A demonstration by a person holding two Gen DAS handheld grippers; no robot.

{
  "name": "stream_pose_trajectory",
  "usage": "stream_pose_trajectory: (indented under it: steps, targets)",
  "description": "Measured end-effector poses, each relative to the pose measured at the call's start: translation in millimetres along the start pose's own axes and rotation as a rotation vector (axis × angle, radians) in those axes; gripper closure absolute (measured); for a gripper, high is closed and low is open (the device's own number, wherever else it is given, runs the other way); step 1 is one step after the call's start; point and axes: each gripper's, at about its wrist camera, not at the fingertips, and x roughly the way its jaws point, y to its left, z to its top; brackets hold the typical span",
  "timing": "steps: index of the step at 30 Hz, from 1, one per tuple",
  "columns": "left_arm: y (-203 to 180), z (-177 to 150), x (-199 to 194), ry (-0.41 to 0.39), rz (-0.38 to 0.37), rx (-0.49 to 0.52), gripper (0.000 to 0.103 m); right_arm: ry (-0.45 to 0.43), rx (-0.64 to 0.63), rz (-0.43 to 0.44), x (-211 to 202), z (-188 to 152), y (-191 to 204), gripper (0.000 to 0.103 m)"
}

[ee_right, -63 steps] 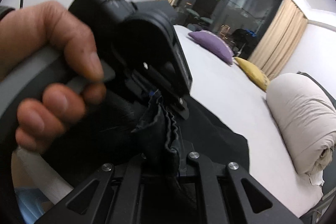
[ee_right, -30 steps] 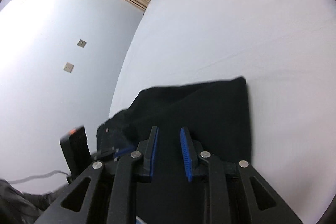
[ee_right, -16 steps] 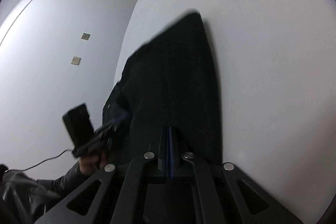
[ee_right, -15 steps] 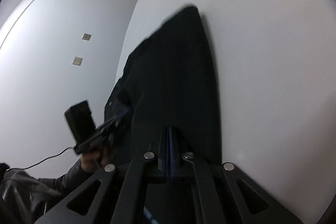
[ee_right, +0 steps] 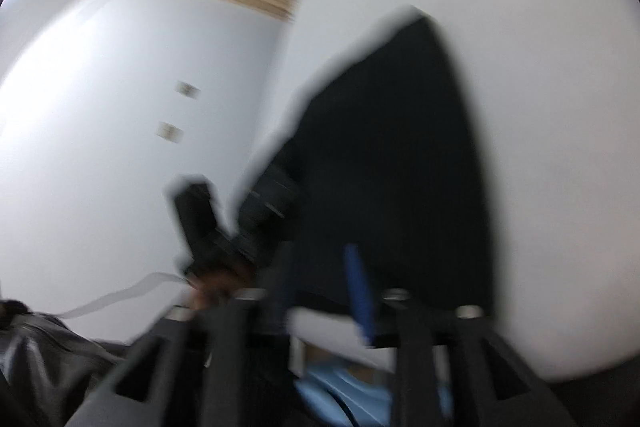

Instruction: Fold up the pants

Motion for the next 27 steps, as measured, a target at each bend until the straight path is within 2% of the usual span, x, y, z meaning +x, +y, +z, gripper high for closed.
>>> stream_pose_trajectory:
  steps: [1,3,5,6,7,8,9,10,11,12,13,17,18,19,23,27]
  targets:
    - [-2.1,-2.5,-9.7,-0.005,0.018,0.002,0.090,-0.016,-0.007,0.037,7.3,3.9,6.6,0.040]
    - [-1.0,-5.8,-32.2,-0.028,0.009,-0.015,0.090,-0.016,-0.016,0.071,30.3,14.0,13.7,0.040]
    - [3.1,-8.1,-61.9,-0.083,0.004,-0.038,0.090,0.029,-0.007,0.053,61.1,21.3,10.0,0.040]
    - [8.0,-10.8,-84.1,-0.128,0.002,-0.055,0.089,0.055,0.018,0.005,78.5,23.2,1.0,0.041]
    - [12.8,-13.1,-98.3,-0.155,0.000,-0.071,0.084,0.074,0.047,-0.056,89.1,23.2,-9.4,0.071]
    - [22.2,-18.7,-117.1,-0.189,0.000,-0.108,0.080,0.067,0.066,-0.138,96.4,23.0,-19.2,0.088]
    - [31.1,-24.4,-131.0,-0.213,-0.002,-0.146,0.065,0.058,0.094,-0.174,96.7,23.3,-24.1,0.099]
    - [45.4,-34.6,-147.8,-0.243,-0.008,-0.210,0.036,0.050,0.127,-0.167,95.0,23.1,-26.2,0.091]
    - [61.7,-48.3,-164.4,-0.280,-0.012,-0.286,0.025,0.036,0.137,-0.148,91.3,22.0,-21.3,0.081]
    - [73.3,-59.7,-175.8,-0.306,-0.011,-0.343,0.020,0.026,0.114,-0.139,88.0,20.2,-12.1,0.058]
    - [90.1,-75.4,-187.4,-0.324,-0.015,-0.424,0.020,0.017,0.080,-0.116,85.7,18.1,1.2,0.050]
    - [149.4,-137.2,-209.5,-0.326,-0.075,-0.772,0.020,0.040,-0.021,0.017,103.0,11.1,60.6,0.050]
    - [159.3,-149.3,-212.0,-0.325,-0.085,-0.837,0.020,0.064,-0.070,0.018,114.2,9.4,78.0,0.050]
    - [167.5,-159.1,-213.9,-0.327,-0.095,-0.890,0.020,0.104,-0.149,-0.020,133.2,5.4,101.7,0.050]
    - [185.0,-178.0,-205.9,-0.318,-0.151,-0.995,0.020,0.264,-0.367,-0.107,195.2,-20.7,151.9,0.050]
    - [197.0,-190.9,-188.7,-0.259,-0.191,-1.083,0.020,0.355,-0.373,-0.097,220.9,-37.0,153.8,0.050]
